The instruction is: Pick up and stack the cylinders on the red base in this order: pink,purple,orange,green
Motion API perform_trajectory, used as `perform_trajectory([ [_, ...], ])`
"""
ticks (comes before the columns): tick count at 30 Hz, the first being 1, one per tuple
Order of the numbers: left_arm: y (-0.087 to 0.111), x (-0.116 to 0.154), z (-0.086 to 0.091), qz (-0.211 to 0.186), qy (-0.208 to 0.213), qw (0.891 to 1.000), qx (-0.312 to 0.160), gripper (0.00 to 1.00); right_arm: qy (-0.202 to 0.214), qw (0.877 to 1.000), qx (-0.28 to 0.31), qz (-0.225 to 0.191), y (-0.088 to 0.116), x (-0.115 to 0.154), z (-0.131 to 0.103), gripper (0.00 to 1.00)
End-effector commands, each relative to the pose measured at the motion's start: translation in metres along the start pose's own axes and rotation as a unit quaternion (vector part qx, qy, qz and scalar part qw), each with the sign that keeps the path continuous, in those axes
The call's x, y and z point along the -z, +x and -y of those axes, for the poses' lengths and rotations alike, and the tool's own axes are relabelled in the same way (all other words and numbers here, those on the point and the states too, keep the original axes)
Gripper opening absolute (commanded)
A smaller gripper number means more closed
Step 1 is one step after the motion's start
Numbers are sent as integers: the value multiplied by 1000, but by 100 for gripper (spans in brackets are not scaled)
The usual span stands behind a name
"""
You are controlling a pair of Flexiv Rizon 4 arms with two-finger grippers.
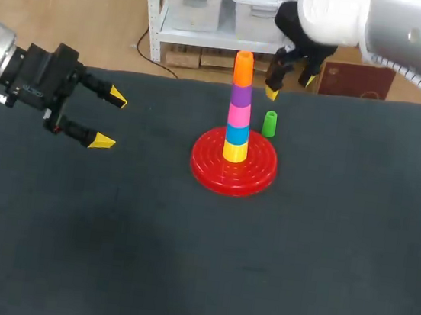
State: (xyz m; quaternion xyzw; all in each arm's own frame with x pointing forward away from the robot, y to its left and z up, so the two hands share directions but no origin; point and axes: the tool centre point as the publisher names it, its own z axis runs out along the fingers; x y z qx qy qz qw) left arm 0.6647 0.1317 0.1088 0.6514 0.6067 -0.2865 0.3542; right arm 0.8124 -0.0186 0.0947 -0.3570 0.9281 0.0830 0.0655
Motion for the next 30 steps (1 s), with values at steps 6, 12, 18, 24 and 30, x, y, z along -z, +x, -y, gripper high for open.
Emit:
perform_trajectory([
  [6, 0, 0, 1, -1, -2, 1000, 0, 100, -8, 998, 19, -56, -19, -37, 5, 100],
  [12, 0, 0, 1, -1, -2, 1000, 0, 100, -10, 997, 17, -72, -16, -47, 1, 100],
  [18, 0, 0, 1, -1, -2, 1000, 0, 100, -16, 996, 15, -86, -12, -57, 0, 100],
  [24, 0, 0, 1, -1, -2, 1000, 0, 100, -18, 996, 7, -89, -11, -62, 4, 100],
  [30, 0, 0, 1, -1, -2, 1000, 0, 100, -18, 995, 6, -98, -11, -66, 5, 100],
])
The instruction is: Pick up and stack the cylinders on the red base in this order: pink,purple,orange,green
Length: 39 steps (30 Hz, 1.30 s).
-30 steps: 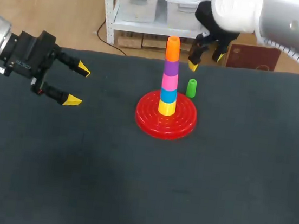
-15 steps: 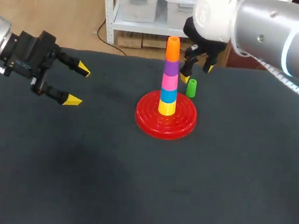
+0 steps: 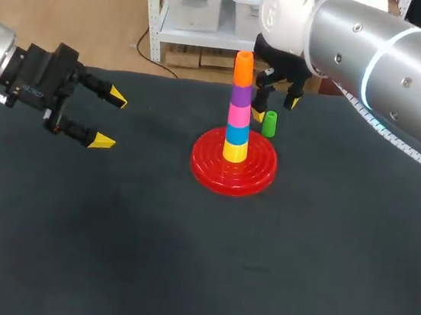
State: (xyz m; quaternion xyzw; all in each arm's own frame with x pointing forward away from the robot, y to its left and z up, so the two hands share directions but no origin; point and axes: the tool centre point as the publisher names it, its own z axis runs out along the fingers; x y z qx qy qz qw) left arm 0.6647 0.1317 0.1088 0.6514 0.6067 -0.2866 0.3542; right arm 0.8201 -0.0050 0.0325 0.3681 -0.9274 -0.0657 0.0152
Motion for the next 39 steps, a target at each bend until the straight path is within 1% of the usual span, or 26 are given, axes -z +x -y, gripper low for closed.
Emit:
perform_trajectory([
  [1, 0, 0, 1, -1, -2, 1000, 0, 100, -4, 1000, 2, -17, -8, -1, 3, 100],
  [4, 0, 0, 1, -1, -2, 1000, 0, 100, -2, 1000, 5, -20, -9, -2, 3, 100],
  [5, 0, 0, 1, -1, -2, 1000, 0, 100, -2, 1000, 7, -22, -10, -3, 2, 93],
  [11, 0, 0, 1, -1, -2, 1000, 0, 100, 0, 999, 10, -34, -12, -5, 2, 87],
  [14, 0, 0, 1, -1, -2, 1000, 0, 100, 1, 999, 10, -37, -13, -6, 3, 82],
  [16, 0, 0, 1, -1, -2, 1000, 0, 100, 1, 999, 9, -39, -14, -6, 3, 75],
  [19, 0, 0, 1, -1, -2, 1000, 0, 100, 2, 999, 8, -43, -16, -7, 4, 74],
  [25, 0, 0, 1, -1, -2, 1000, 0, 100, 4, 999, 3, -50, -17, -10, 7, 75],
  [30, 0, 0, 1, -1, -2, 1000, 0, 100, 5, 999, 3, -54, -19, -12, 10, 69],
  [32, 0, 0, 1, -1, -2, 1000, 0, 100, 5, 998, 3, -60, -20, -13, 12, 49],
  [36, 0, 0, 1, -1, -2, 1000, 0, 100, 6, 997, 3, -72, -19, -16, 13, 45],
  [37, 0, 0, 1, -1, -2, 1000, 0, 100, 11, 996, 6, -83, -19, -16, 13, 44],
  [39, 0, 0, 1, -1, -2, 1000, 0, 100, 11, 996, 4, -91, -18, -18, 13, 42],
])
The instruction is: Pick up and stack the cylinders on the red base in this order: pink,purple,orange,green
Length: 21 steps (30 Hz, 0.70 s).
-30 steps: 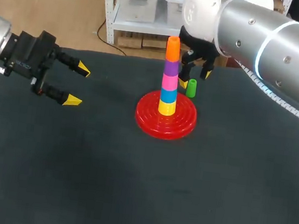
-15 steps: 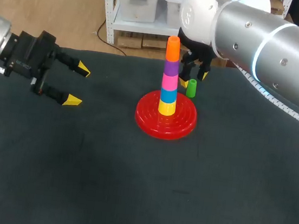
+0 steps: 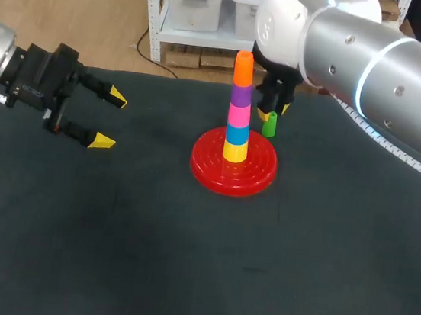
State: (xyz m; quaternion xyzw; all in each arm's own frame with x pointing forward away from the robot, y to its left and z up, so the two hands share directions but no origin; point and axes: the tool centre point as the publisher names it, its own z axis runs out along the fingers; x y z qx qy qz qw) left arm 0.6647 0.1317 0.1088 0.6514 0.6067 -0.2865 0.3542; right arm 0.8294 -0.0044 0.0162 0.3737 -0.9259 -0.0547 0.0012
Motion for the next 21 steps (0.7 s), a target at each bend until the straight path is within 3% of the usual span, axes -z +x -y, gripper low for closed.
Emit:
perform_trajectory([
  [1, 0, 0, 1, -1, -2, 1000, 0, 100, -2, 994, 3, -108, -11, -3, 6, 40],
  [3, 0, 0, 1, -1, -2, 1000, 0, 100, 11, 993, 1, -114, -10, -4, 8, 1],
  [6, 0, 0, 1, -1, -2, 1000, 0, 100, 38, 995, -5, -88, -7, 13, 11, 0],
  [12, 0, 0, 1, -1, -2, 1000, 0, 100, 104, 995, 3, 9, 0, 95, 12, 0],
  [17, 0, 0, 1, -1, -2, 1000, 0, 100, 165, 980, 56, 97, 5, 181, -9, 0],
  [21, 0, 0, 1, -1, -2, 1000, 0, 100, 192, 969, 92, 122, 7, 225, -32, 0],
])
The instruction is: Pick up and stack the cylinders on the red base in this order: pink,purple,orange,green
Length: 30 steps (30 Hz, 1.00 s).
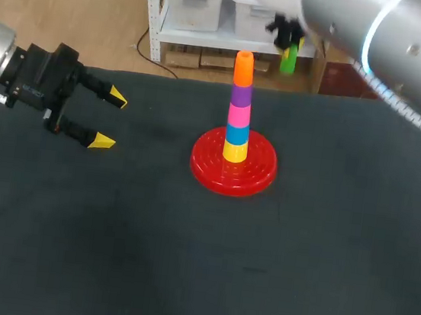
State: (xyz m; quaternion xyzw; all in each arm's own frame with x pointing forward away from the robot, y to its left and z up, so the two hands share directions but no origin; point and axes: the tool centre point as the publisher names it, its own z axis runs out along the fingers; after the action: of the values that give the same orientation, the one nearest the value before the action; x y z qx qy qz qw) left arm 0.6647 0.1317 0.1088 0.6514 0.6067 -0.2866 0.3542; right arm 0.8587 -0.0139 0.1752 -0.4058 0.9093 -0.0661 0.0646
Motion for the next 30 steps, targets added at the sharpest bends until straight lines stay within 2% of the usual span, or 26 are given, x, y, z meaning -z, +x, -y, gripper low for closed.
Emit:
perform_trajectory([
  [1, 0, 0, 1, -1, -2, 1000, 0, 100, 67, 990, 50, 116, 23, 84, -30, 0],
  [9, 0, 0, 1, -1, -2, 1000, 0, 100, 76, 982, 98, 142, 18, 132, -71, 0],
  [15, 0, 0, 1, -1, -2, 1000, 0, 100, 37, 978, 126, 162, 16, 156, -91, 0],
  [21, 0, 0, 1, -1, -2, 1000, 0, 100, -4, 976, 152, 153, 17, 162, -101, 0],
  [30, 0, 0, 1, -1, -2, 1000, 0, 100, -52, 974, 161, 150, 15, 150, -121, 0],
])
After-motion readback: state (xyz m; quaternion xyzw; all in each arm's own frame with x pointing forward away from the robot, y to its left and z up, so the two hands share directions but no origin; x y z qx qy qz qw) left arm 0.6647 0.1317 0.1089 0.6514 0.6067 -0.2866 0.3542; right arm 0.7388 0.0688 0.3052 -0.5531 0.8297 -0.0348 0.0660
